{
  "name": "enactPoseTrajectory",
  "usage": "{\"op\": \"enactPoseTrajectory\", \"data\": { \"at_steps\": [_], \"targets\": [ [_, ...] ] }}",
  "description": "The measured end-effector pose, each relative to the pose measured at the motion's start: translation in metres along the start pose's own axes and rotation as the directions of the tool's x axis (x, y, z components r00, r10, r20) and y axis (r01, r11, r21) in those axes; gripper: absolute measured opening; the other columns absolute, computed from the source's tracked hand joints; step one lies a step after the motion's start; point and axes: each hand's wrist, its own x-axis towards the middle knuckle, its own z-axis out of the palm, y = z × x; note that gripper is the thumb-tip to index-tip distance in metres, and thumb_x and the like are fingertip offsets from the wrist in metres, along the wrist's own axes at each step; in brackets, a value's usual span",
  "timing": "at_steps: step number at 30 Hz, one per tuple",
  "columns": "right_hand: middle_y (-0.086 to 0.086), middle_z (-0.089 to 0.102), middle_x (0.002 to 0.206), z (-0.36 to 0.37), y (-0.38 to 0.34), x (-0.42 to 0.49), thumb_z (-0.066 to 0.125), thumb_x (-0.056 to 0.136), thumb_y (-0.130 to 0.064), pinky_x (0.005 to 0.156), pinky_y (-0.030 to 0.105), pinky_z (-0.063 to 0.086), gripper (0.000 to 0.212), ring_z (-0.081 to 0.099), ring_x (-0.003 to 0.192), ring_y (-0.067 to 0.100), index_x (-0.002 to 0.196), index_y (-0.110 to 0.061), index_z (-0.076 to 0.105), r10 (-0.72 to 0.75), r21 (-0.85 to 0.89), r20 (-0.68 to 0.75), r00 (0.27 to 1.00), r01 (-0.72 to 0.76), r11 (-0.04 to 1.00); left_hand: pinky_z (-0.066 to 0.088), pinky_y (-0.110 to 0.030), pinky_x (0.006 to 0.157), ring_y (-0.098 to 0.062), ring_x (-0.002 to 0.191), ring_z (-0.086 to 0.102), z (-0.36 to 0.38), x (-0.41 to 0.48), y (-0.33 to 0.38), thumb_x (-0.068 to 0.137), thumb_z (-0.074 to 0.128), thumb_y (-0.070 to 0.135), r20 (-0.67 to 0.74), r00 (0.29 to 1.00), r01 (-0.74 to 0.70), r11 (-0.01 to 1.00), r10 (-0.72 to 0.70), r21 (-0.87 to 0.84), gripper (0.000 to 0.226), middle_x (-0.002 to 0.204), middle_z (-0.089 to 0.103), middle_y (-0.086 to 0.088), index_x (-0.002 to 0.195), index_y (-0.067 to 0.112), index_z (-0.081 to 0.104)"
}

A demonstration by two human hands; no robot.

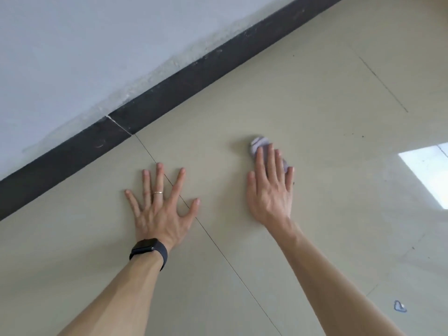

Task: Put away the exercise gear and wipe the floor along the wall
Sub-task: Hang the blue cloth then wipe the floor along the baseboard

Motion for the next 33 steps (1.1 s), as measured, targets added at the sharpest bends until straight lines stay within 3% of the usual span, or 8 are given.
{"op": "enactPoseTrajectory", "data": {
  "at_steps": [4, 8, 10, 13, 16, 22, 28, 33],
  "targets": [
    [-0.009, 0.003, 0.168, 0.006, -0.017, -0.014, 0.027, 0.107, -0.037, 0.124, 0.048, 0.01, 0.055, -0.003, 0.154, 0.008, 0.16, -0.03, 0.014, -0.643, -0.017, 0.228, 0.731, 0.663, 0.748, 0.006, -0.07, 0.115, -0.026, 0.154, -0.005, 0.001, 0.001, -0.001, 0.085, 0.033, 0.074, -0.017, 1.0, -0.011, 1.0, 0.011, 0.003, 0.077, 0.167, -0.007, 0.003, 0.154, 0.049, 0.013],
    [-0.006, -0.002, 0.168, -0.007, -0.024, 0.093, 0.02, 0.106, -0.041, 0.123, 0.054, 0.007, 0.057, -0.004, 0.154, 0.012, 0.16, -0.029, 0.005, -0.134, -0.02, 0.047, 0.99, 0.135, 0.991, 0.006, -0.069, 0.116, -0.028, 0.154, -0.005, 0.003, 0.0, -0.003, 0.086, 0.031, 0.076, -0.022, 1.0, -0.016, 0.999, 0.017, 0.044, 0.078, 0.167, -0.007, 0.002, 0.155, 0.048, 0.008],
    [-0.003, -0.006, 0.168, -0.01, -0.043, 0.124, 0.017, 0.106, -0.042, 0.122, 0.055, 0.001, 0.059, -0.008, 0.154, 0.014, 0.16, -0.027, 0.002, 0.107, 0.092, 0.044, 0.993, -0.111, 0.99, 0.007, -0.069, 0.116, -0.029, 0.154, -0.004, 0.002, 0.002, -0.002, 0.087, 0.029, 0.077, -0.012, 1.0, -0.017, 0.998, 0.018, 0.052, 0.078, 0.167, -0.006, 0.001, 0.155, 0.047, 0.008],
    [-0.004, -0.002, 0.168, 0.002, -0.083, 0.088, 0.015, 0.105, -0.043, 0.124, 0.053, 0.0, 0.058, -0.006, 0.154, 0.013, 0.16, -0.026, 0.007, -0.243, 0.058, 0.095, 0.965, 0.238, 0.969, 0.008, -0.07, 0.115, -0.028, 0.154, -0.004, 0.0, 0.003, -0.001, 0.086, 0.029, 0.077, 0.005, 1.0, -0.013, 0.999, 0.013, 0.041, 0.078, 0.168, -0.006, 0.001, 0.155, 0.048, 0.008],
    [-0.008, 0.005, 0.168, 0.007, -0.077, 0.072, 0.017, 0.105, -0.042, 0.124, 0.049, 0.006, 0.056, 0.0, 0.154, 0.01, 0.159, -0.028, 0.016, -0.65, 0.022, 0.19, 0.736, 0.659, 0.752, 0.01, -0.07, 0.115, -0.028, 0.154, -0.001, 0.0, 0.003, 0.0, 0.085, 0.032, 0.077, -0.003, 1.0, -0.013, 0.999, 0.013, 0.034, 0.079, 0.168, -0.003, 0.001, 0.155, 0.048, 0.01],
    [-0.001, -0.007, 0.168, -0.004, -0.083, 0.163, 0.016, 0.105, -0.043, 0.122, 0.056, -0.004, 0.06, -0.009, 0.154, 0.016, 0.16, -0.023, 0.003, 0.03, 0.083, 0.063, 0.998, -0.035, 0.996, 0.005, -0.069, 0.116, -0.03, 0.154, -0.002, -0.002, 0.003, -0.002, 0.086, 0.033, 0.076, 0.0, 0.999, -0.032, 0.998, 0.032, 0.049, 0.081, 0.168, -0.004, -0.001, 0.156, 0.045, 0.007],
    [-0.007, 0.003, 0.168, 0.003, -0.079, 0.106, 0.011, 0.103, -0.044, 0.124, 0.049, 0.006, 0.059, 0.0, 0.154, 0.011, 0.16, -0.029, 0.013, -0.665, -0.027, 0.237, 0.709, 0.689, 0.724, 0.009, -0.07, 0.115, -0.029, 0.154, 0.001, -0.003, 0.003, -0.001, 0.085, 0.035, 0.077, 0.017, 1.0, -0.025, 0.999, 0.025, 0.045, 0.082, 0.168, -0.002, -0.001, 0.156, 0.046, 0.009],
    [0.004, 0.011, 0.167, -0.012, -0.031, 0.148, 0.018, 0.102, -0.044, 0.12, 0.058, 0.016, 0.061, 0.009, 0.154, 0.022, 0.159, -0.025, 0.017, -0.246, -0.062, 0.019, 0.969, 0.246, 0.967, 0.007, -0.07, 0.115, -0.03, 0.154, -0.004, -0.002, 0.003, -0.001, 0.086, 0.029, 0.077, 0.02, 0.999, -0.029, 0.998, 0.028, 0.056, 0.08, 0.167, -0.007, -0.001, 0.156, 0.046, 0.005]
  ]
}}
